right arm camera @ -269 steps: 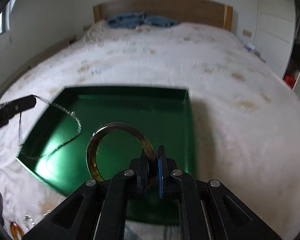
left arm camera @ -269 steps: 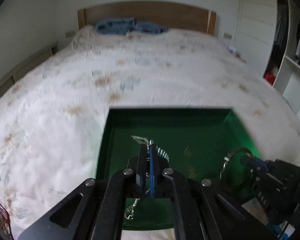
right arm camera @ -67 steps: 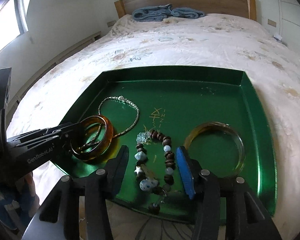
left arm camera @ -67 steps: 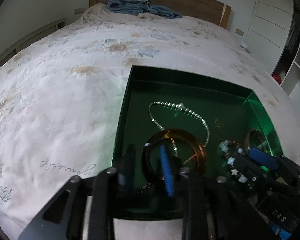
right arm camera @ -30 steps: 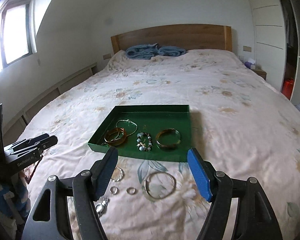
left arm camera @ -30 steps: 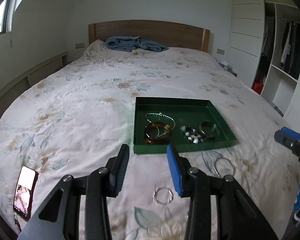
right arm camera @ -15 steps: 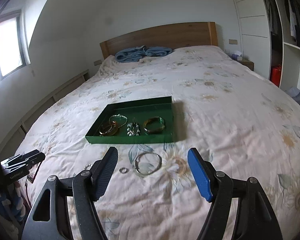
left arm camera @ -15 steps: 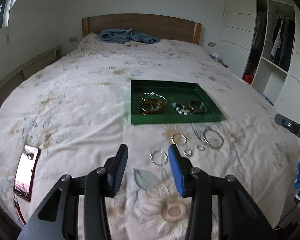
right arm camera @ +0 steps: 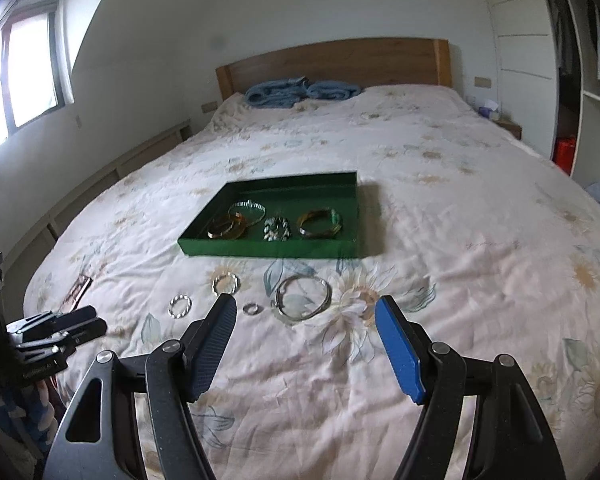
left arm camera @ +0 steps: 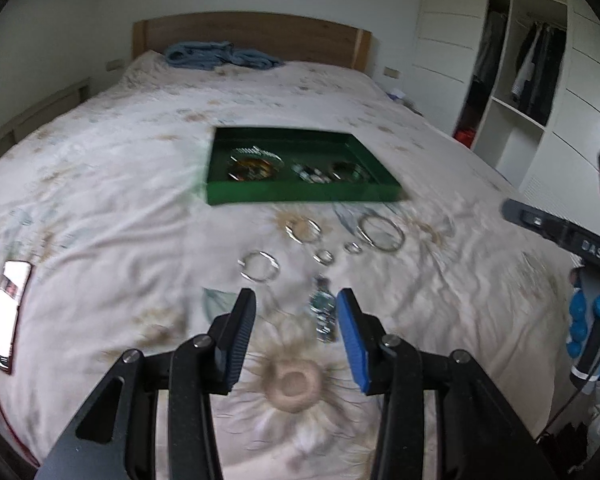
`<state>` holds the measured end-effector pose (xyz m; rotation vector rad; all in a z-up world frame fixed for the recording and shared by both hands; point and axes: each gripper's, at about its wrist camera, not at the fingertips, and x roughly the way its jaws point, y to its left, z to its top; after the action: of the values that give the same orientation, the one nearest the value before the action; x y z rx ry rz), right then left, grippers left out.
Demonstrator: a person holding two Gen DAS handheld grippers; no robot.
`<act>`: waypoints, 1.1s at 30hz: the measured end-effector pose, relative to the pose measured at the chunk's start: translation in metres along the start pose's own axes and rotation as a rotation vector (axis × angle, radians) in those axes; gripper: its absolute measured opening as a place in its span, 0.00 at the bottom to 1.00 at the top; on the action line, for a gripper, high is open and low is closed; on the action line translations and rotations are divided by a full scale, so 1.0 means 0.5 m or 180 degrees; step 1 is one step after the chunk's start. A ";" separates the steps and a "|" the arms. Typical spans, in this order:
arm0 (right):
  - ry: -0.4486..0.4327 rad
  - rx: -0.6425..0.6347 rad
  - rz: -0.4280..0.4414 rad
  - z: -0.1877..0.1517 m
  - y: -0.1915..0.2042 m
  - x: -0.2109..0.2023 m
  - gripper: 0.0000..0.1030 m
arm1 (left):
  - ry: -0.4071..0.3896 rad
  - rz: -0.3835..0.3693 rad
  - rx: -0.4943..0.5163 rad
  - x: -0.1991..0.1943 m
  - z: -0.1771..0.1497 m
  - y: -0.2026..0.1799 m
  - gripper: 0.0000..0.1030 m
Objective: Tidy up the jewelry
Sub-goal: 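Open both tools in the tray and move back to the remaining jewelry, then grasp the silver watch with the left tool while the right tool grasps the silver hoop bangle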
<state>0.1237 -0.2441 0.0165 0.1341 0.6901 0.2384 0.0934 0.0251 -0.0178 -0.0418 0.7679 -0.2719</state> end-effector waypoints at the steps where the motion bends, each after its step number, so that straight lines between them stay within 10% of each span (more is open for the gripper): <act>1: 0.0029 -0.0011 0.0020 -0.004 0.001 0.009 0.68 | 0.0035 -0.0022 0.0018 0.011 -0.004 -0.006 0.39; 18: 0.0557 -0.0241 0.0226 -0.038 -0.001 0.216 0.54 | 0.0533 -0.0062 0.0146 0.213 -0.016 -0.030 0.39; 33: 0.0973 -0.0998 0.0343 -0.029 0.063 0.349 0.29 | 0.0550 -0.0152 0.0107 0.234 -0.029 -0.004 0.22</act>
<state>0.2391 -0.1675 -0.0952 -0.1693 0.9405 0.4735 0.1634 -0.0059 -0.1077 -0.0050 0.9347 -0.3368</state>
